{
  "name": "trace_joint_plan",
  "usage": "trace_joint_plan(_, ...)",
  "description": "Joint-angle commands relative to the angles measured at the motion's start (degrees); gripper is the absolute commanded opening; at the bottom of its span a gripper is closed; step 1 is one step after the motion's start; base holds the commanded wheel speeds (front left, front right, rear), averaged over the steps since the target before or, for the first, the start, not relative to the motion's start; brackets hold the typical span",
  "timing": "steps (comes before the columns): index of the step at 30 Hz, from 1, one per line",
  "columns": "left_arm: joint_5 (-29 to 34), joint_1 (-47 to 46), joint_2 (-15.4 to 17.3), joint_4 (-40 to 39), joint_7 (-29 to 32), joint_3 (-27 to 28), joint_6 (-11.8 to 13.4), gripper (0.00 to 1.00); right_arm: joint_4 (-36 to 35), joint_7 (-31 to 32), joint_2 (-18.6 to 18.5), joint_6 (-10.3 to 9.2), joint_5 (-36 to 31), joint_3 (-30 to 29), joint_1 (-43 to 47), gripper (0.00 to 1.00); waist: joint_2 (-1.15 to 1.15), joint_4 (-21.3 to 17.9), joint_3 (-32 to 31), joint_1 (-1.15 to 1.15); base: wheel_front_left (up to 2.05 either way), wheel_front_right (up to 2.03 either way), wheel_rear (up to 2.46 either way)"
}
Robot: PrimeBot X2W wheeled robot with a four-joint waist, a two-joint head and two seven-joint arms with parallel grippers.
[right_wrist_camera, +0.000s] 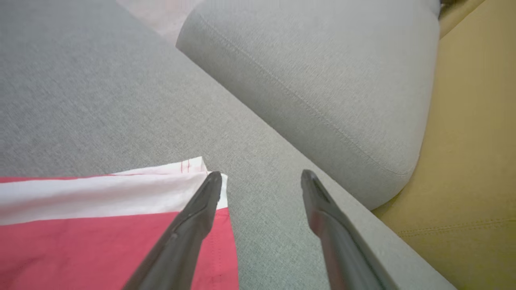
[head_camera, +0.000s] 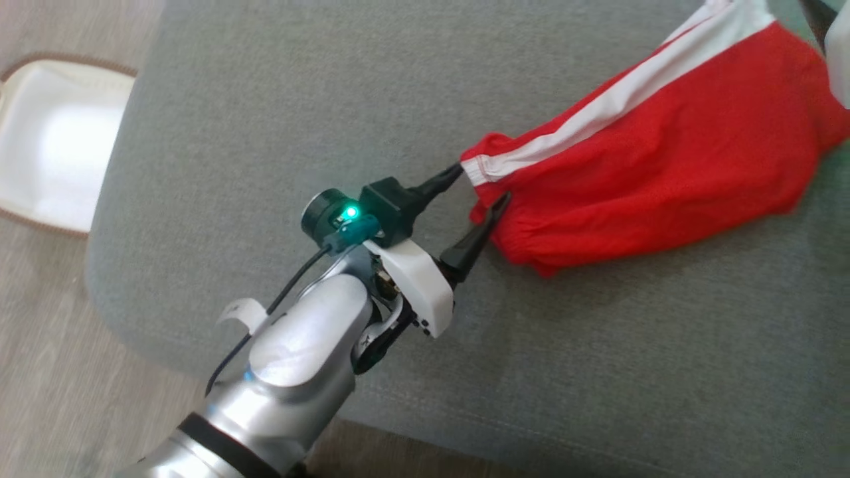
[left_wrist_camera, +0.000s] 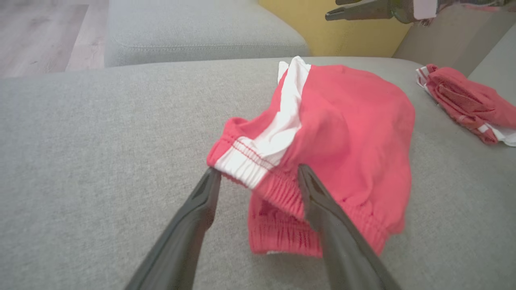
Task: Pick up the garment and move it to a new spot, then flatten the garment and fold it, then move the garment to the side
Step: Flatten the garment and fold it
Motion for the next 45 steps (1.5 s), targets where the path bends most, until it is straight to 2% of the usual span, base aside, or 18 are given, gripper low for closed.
trace_joint_plan(1,-0.5,-2.0,0.9,-1.0,-1.0,2.6,0.6,1.00,-0.2,-2.7,0.3,-0.04,1.0,-0.4,-0.9,1.00,0.00,-1.6,-1.4,0.00,0.00,0.00,0.00)
trace_joint_plan(9,-2.2,-1.0,2.9,-1.2,-2.6,6.8,3.3,1.00,2.5,-15.0,3.4,-0.04,4.3,-4.4,1.4,1.00,0.00,-6.6,-6.5,0.00,0.00,0.00,0.00)
trace_joint_plan(19,-5.5,4.2,5.6,-6.8,-3.6,16.2,8.4,1.00,2.7,-29.7,9.2,-0.04,4.8,-13.4,9.9,1.00,0.00,-13.2,-13.1,0.00,0.00,0.00,0.00)
trace_joint_plan(27,-3.1,11.0,6.9,-15.1,-3.6,23.7,11.5,1.00,-2.0,-32.6,13.4,-0.04,1.7,-21.2,20.5,1.00,0.00,-16.9,-17.1,0.00,0.00,0.00,0.00)
trace_joint_plan(30,-2.1,14.2,6.3,-17.2,-3.6,25.3,11.7,1.00,-5.1,-32.8,15.0,-0.04,-1.4,-24.6,26.2,1.00,0.00,-17.8,-18.5,0.00,0.00,0.00,0.00)
trace_joint_plan(32,-0.9,17.6,5.3,-19.0,-3.6,27.1,11.8,1.00,-8.8,-32.9,17.8,-0.04,-4.1,-29.6,32.5,1.00,0.00,-18.6,-19.6,0.00,0.00,0.00,0.00)
trace_joint_plan(39,1.5,24.7,2.4,-21.7,-3.6,30.5,11.5,1.00,-18.0,-31.5,24.8,-0.04,-12.0,-39.5,46.7,1.00,0.00,-19.3,-20.4,0.00,0.00,0.00,0.00)
trace_joint_plan(45,3.2,25.9,1.2,-22.4,-3.6,31.9,9.6,1.00,-24.9,-26.2,28.9,-0.04,-14.5,-45.3,51.1,1.00,0.00,-17.7,-18.7,0.00,0.00,0.00,0.00)
